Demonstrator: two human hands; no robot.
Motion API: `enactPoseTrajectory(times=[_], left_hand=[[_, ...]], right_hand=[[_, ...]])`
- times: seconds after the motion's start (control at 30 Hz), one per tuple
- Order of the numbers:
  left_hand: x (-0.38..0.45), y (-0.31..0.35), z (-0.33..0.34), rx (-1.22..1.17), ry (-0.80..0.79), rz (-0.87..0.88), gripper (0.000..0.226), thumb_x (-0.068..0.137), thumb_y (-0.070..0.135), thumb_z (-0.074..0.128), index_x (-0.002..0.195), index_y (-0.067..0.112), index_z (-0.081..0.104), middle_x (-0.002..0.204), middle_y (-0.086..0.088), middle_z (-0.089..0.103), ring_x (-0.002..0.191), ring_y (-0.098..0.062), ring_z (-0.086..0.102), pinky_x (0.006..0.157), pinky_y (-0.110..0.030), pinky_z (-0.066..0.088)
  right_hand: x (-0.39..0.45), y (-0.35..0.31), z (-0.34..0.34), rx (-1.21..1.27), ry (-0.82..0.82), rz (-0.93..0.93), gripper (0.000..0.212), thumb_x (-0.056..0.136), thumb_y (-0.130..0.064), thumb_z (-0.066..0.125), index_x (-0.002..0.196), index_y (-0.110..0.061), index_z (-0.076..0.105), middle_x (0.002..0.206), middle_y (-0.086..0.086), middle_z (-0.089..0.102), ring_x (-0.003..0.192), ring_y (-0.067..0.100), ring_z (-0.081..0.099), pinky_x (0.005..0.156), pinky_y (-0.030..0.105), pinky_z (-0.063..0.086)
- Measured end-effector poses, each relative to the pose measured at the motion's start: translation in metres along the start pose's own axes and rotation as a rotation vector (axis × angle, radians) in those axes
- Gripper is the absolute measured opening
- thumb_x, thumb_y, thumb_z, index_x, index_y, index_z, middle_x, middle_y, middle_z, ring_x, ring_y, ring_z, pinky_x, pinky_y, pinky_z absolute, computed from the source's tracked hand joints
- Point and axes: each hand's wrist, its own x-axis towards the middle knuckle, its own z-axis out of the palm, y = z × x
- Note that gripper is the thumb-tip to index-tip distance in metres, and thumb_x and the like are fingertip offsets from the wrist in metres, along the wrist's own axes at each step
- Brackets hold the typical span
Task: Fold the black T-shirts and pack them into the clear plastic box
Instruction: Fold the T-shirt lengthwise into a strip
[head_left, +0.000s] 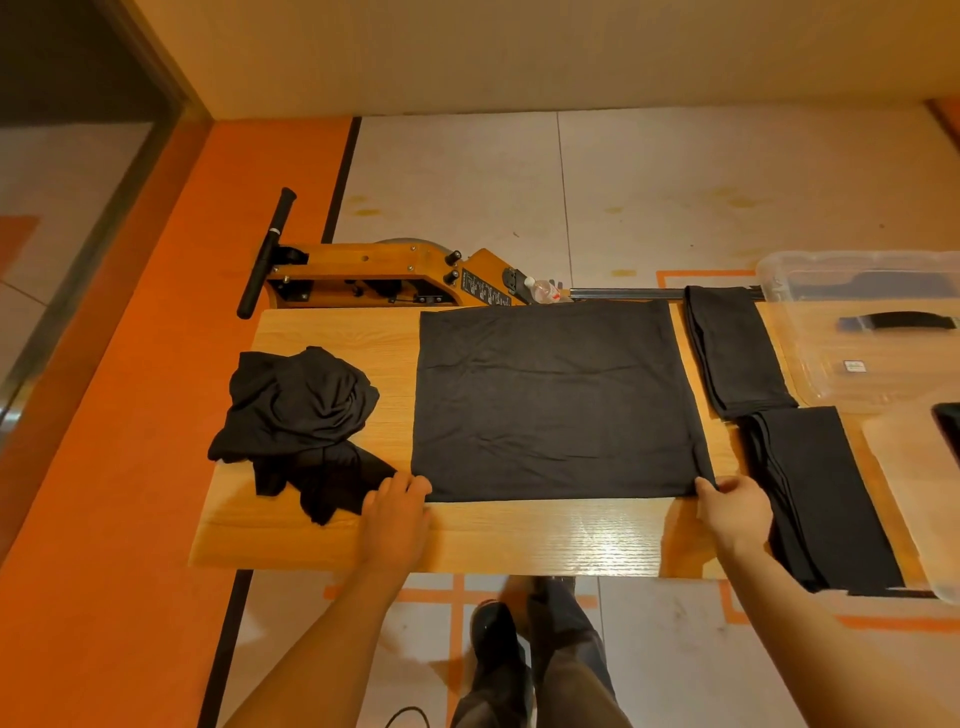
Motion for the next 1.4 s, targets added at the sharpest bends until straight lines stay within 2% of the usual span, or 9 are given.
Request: enactPoseTrajectory(times=[0.3, 0.47, 0.6, 0.73, 0.87, 1.0, 1.1, 1.3, 1.4], left_hand=[[0.014, -0.006, -0.006, -0.071, 0.0, 0.024, 0.006, 0.096, 0.022, 0.052, 0.098, 0.023, 0.057, 0.103, 0.004, 0.056, 0.095, -0.016, 0.051, 0.077, -0.028, 0.037], [0.019, -0.005, -0.02, -0.227, 0.111, 0.026, 0.007, 0.087, 0.013, 0.058, 0.082, 0.018, 0.056, 0.08, 0.005, 0.056, 0.078, -0.015, 0.051, 0.069, -0.028, 0.031], [0.034, -0.009, -0.03, -0.353, 0.168, 0.015, 0.01, 0.084, 0.004, 0.059, 0.081, 0.013, 0.057, 0.067, 0.003, 0.051, 0.063, -0.018, 0.047, 0.058, -0.031, 0.029], [0.051, -0.009, -0.038, -0.452, 0.219, 0.013, 0.01, 0.086, 0.001, 0.057, 0.086, 0.011, 0.06, 0.059, 0.008, 0.041, 0.051, -0.01, 0.036, 0.046, -0.025, 0.019], [0.071, -0.004, -0.046, -0.565, 0.212, -0.086, 0.016, 0.092, 0.005, 0.055, 0.099, 0.01, 0.068, 0.075, 0.0, 0.058, 0.058, -0.015, 0.047, 0.048, -0.024, 0.03], [0.098, 0.003, -0.059, -0.825, 0.099, -0.29, 0.017, 0.09, 0.003, 0.054, 0.088, 0.012, 0.067, 0.063, -0.003, 0.053, 0.06, -0.027, 0.051, 0.055, -0.033, 0.039], [0.118, 0.009, -0.068, -0.947, 0.053, -0.375, 0.018, 0.091, 0.002, 0.051, 0.082, 0.011, 0.064, 0.064, -0.003, 0.048, 0.067, -0.022, 0.045, 0.056, -0.028, 0.032], [0.16, 0.023, -0.083, -0.936, 0.088, -0.411, 0.017, 0.094, 0.005, 0.051, 0.1, 0.01, 0.066, 0.106, -0.005, 0.063, 0.102, -0.022, 0.056, 0.085, -0.032, 0.045], [0.177, 0.03, -0.089, -0.851, 0.133, -0.392, 0.019, 0.095, 0.007, 0.054, 0.109, 0.01, 0.066, 0.115, -0.006, 0.063, 0.111, -0.021, 0.056, 0.092, -0.029, 0.042]], right_hand=[[0.003, -0.008, 0.0, 0.17, 0.063, 0.048, 0.026, 0.092, -0.008, 0.065, 0.114, -0.004, 0.052, 0.1, 0.013, 0.057, 0.089, 0.028, 0.058, 0.082, 0.041, 0.051], [0.009, -0.013, -0.003, 0.118, 0.1, -0.164, 0.016, 0.09, -0.002, 0.063, 0.107, -0.004, 0.064, 0.107, 0.013, 0.062, 0.092, 0.025, 0.06, 0.087, 0.044, 0.053], [0.011, -0.028, -0.013, 0.034, 0.015, -0.375, 0.012, 0.09, 0.0, 0.062, 0.091, -0.003, 0.073, 0.091, 0.006, 0.064, 0.085, 0.02, 0.058, 0.082, 0.038, 0.051], [0.026, -0.042, -0.02, -0.027, -0.143, -0.358, 0.023, 0.084, 0.001, 0.069, 0.107, -0.004, 0.071, 0.119, 0.006, 0.055, 0.1, 0.018, 0.056, 0.088, 0.029, 0.048], [0.043, -0.05, -0.021, -0.124, -0.151, -0.393, 0.024, 0.085, 0.002, 0.07, 0.109, -0.002, 0.07, 0.124, 0.011, 0.053, 0.109, 0.023, 0.055, 0.098, 0.034, 0.046], [0.056, -0.066, -0.021, -0.126, -0.119, -0.441, 0.017, 0.088, -0.008, 0.07, 0.104, -0.002, 0.072, 0.118, 0.011, 0.055, 0.103, 0.021, 0.055, 0.095, 0.035, 0.047], [0.068, -0.083, -0.019, -0.117, -0.117, -0.466, 0.016, 0.088, -0.011, 0.071, 0.102, -0.005, 0.072, 0.117, 0.007, 0.055, 0.106, 0.02, 0.055, 0.094, 0.035, 0.047], [0.101, -0.115, -0.015, 0.081, -0.285, -0.409, 0.007, 0.092, -0.01, 0.064, 0.096, -0.014, 0.069, 0.092, 0.006, 0.068, 0.083, 0.02, 0.065, 0.071, 0.03, 0.054], [0.12, -0.127, -0.01, 0.129, -0.302, -0.405, 0.01, 0.092, -0.008, 0.064, 0.1, -0.009, 0.07, 0.095, 0.006, 0.068, 0.09, 0.019, 0.065, 0.078, 0.029, 0.054]])
